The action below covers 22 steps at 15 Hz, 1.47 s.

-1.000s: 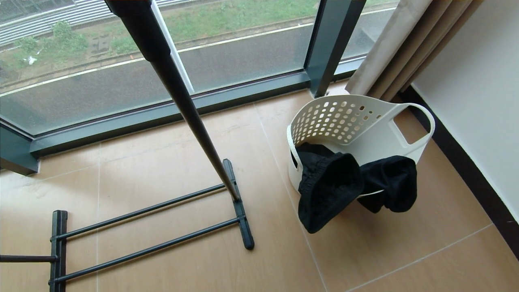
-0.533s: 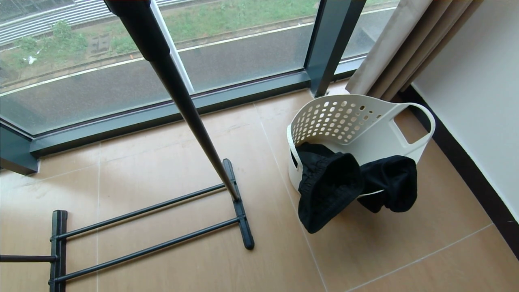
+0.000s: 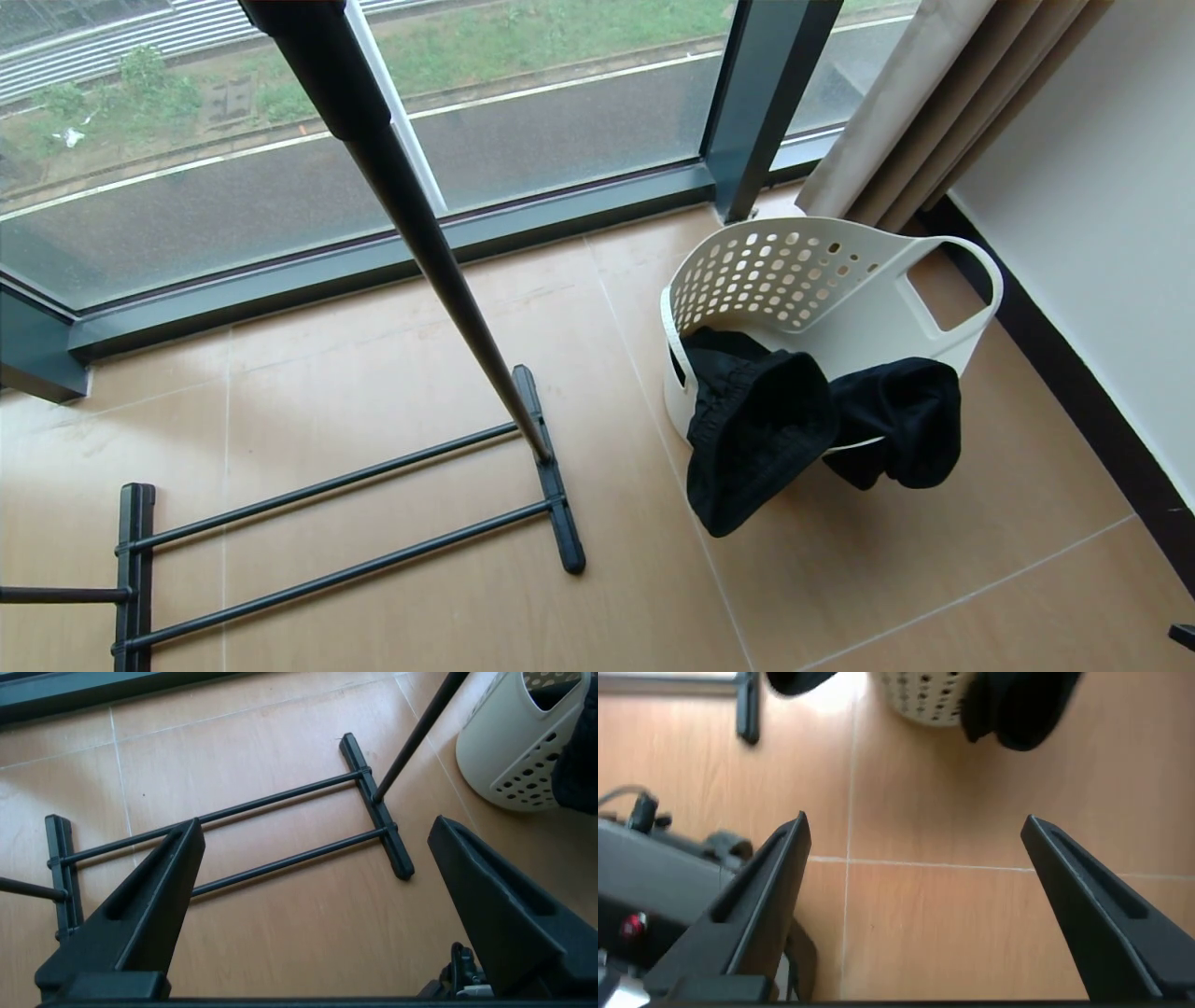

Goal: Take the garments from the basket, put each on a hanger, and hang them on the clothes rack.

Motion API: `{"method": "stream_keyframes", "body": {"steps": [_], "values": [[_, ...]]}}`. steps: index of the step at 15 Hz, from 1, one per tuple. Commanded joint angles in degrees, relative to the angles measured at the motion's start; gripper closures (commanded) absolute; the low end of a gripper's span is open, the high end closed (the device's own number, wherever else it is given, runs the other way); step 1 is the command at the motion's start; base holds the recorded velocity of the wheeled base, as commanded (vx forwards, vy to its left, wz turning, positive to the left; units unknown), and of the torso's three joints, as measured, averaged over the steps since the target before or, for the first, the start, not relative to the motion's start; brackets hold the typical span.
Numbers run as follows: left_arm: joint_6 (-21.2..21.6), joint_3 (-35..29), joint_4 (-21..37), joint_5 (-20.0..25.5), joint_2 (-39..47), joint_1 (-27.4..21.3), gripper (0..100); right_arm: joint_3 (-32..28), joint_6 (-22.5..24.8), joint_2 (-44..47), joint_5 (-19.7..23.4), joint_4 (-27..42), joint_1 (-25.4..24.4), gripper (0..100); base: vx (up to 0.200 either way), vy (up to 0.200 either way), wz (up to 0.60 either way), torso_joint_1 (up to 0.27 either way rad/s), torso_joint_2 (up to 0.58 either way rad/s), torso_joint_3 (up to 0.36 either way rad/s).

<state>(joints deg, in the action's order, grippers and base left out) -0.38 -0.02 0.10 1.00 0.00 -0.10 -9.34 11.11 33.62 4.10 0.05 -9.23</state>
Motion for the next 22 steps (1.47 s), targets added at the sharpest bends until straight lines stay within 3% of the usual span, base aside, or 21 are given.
{"method": "stream_keyframes", "body": {"steps": [1,7,12,19,22], "values": [[-0.06,-0.06,-0.01,-0.03,0.00,0.01,0,-3.58,4.36,13.49,-0.14,0.04,-6.06,0,0.000,0.000,0.00,0.000,0.00,0.000],[-0.06,0.02,-0.01,-0.03,0.00,0.01,0,-18.17,6.21,38.18,-1.72,-5.06,-7.73,0,0.000,0.000,0.00,0.000,0.00,0.000],[-0.06,-0.06,-0.01,-0.03,0.00,0.01,0,-29.07,7.18,51.37,-4.62,-7.17,-7.47,0,0.000,0.000,0.00,0.000,0.00,0.000],[-0.06,0.02,-0.01,-0.03,0.00,0.01,0,-40.06,11.66,58.22,-4.62,-7.08,-3.87,0,0.000,0.000,0.00,0.000,0.00,0.000],[-0.15,0.02,-0.01,-0.03,0.00,0.01,0,-42.96,17.37,59.02,-4.27,-7.08,-0.79,0,0.000,0.000,0.00,0.000,0.00,0.000]]}}
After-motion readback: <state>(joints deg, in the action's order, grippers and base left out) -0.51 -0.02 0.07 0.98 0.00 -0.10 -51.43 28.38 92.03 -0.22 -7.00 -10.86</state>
